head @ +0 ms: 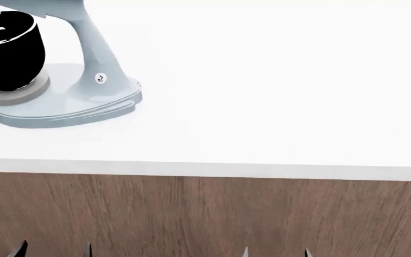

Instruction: Open the stand mixer head.

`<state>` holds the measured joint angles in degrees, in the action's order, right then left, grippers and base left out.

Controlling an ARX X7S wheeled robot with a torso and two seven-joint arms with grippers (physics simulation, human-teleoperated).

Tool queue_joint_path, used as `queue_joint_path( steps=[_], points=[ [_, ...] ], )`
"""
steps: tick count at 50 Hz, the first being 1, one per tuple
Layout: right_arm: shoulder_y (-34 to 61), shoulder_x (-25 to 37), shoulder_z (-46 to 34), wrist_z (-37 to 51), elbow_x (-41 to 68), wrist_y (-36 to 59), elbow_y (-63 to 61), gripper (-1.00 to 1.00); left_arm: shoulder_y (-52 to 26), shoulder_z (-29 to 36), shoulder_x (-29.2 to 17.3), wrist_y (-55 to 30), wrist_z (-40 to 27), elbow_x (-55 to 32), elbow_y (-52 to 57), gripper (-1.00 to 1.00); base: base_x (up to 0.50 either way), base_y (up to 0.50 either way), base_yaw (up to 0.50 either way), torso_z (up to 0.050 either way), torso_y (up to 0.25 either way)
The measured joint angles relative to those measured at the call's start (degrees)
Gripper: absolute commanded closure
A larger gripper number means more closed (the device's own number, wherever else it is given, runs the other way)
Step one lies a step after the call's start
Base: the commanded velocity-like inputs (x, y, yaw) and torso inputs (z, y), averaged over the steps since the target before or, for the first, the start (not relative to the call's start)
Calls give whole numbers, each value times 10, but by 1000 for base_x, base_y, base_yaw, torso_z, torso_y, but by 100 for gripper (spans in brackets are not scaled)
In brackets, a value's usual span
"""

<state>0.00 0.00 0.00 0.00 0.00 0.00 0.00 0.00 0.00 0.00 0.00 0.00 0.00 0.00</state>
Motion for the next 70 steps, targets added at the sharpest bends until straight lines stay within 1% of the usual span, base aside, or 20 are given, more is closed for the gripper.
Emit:
queue_joint_path(
  steps=[21, 31, 46, 57, 70],
  points=[
    [2, 27, -34, 36, 4, -12, 8, -100, 2, 29, -25, -7, -15, -38, 0, -100, 0, 0, 0, 0, 0],
    [4, 45, -64, 58, -33, -25, 16, -100, 3, 42, -35, 3, -17, -55, -2, -100, 0, 500, 0, 0, 0],
    [7, 59, -84, 71, -40, -25, 19, -100, 4, 57, -47, 10, -24, -68, -5, -100, 0, 500, 0, 0, 0],
    [7, 62, -89, 64, -12, -29, 16, -100, 0, 63, -54, 2, -39, -72, -10, -100, 0, 0, 0, 0, 0],
    [9, 69, -96, 63, 5, -30, 22, -100, 3, 73, -65, -1, -29, -96, -1, -100, 0, 0, 0, 50, 0]
  ],
)
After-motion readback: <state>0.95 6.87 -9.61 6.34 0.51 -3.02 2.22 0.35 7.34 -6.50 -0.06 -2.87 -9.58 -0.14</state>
